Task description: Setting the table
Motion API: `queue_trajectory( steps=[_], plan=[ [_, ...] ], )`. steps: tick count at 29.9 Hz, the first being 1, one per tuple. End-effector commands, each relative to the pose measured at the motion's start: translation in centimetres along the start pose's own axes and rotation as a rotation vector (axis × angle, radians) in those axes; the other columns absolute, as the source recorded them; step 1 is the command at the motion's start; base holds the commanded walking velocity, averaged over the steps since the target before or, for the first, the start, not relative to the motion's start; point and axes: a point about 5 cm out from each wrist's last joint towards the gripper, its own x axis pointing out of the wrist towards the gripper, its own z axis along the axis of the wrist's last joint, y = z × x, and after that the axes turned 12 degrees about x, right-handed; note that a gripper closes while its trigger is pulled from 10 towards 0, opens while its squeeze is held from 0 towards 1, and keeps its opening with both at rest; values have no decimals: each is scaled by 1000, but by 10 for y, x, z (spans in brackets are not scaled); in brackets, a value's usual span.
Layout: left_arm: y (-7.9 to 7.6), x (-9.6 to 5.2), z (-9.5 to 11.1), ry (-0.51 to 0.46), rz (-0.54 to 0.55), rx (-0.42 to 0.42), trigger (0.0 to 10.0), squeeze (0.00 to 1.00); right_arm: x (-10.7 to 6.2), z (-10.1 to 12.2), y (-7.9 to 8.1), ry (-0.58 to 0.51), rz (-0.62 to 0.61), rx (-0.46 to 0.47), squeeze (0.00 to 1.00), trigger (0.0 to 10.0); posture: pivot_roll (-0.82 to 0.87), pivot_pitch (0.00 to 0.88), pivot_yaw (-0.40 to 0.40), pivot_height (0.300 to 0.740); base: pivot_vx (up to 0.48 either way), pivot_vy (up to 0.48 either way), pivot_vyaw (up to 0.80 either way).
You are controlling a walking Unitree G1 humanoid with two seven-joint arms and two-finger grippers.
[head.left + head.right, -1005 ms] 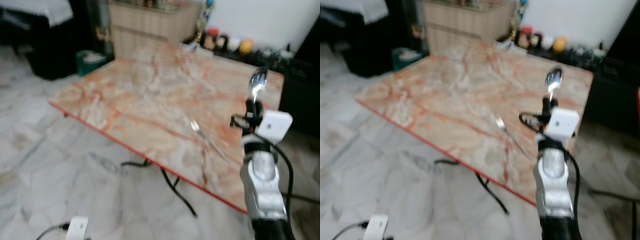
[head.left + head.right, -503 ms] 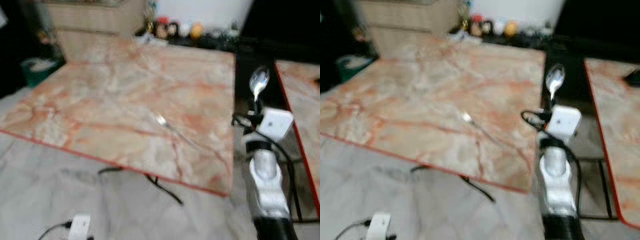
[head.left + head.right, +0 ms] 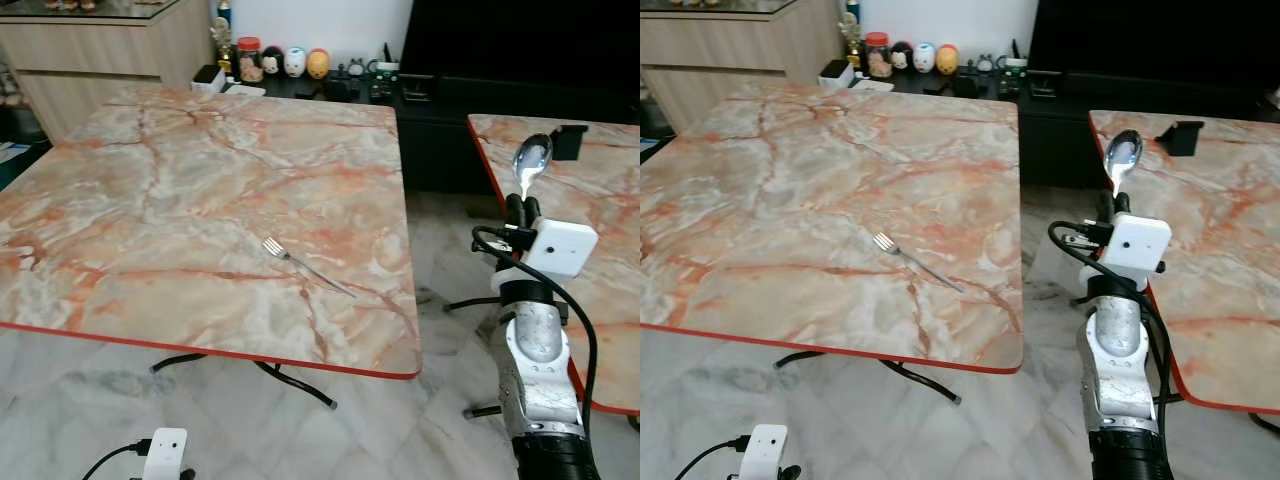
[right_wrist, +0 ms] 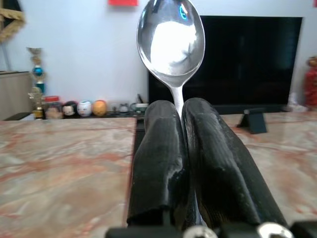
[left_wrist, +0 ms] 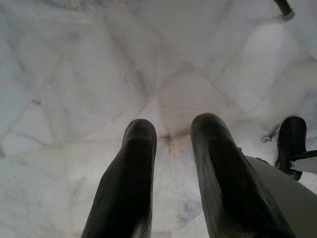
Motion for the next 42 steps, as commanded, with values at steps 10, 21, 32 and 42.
queue_trajectory(
  steps=[10, 21, 32, 42],
  plan=[
    [5, -2, -7, 20, -2, 20, 10000, 0, 3, 2, 2, -18, 2, 1, 0, 10000, 35, 0, -13, 731, 0, 0, 0],
    [7, -2, -9, 17, -3, 45, 10000, 0, 0, -1, 1, -13, 1, -1, 0, 10000, 26, 0, -6, 731, 0, 0, 0],
    [2, -1, -2, 7, -6, 59, 10000, 0, 2, 1, 1, -16, -1, -4, 0, 10000, 25, 0, -10, 731, 0, 0, 0],
    [1, 0, -1, 4, -4, 64, 10000, 0, 3, 3, 0, -16, -3, -10, 0, 10000, 22, 0, -10, 731, 0, 0, 0]
  ],
)
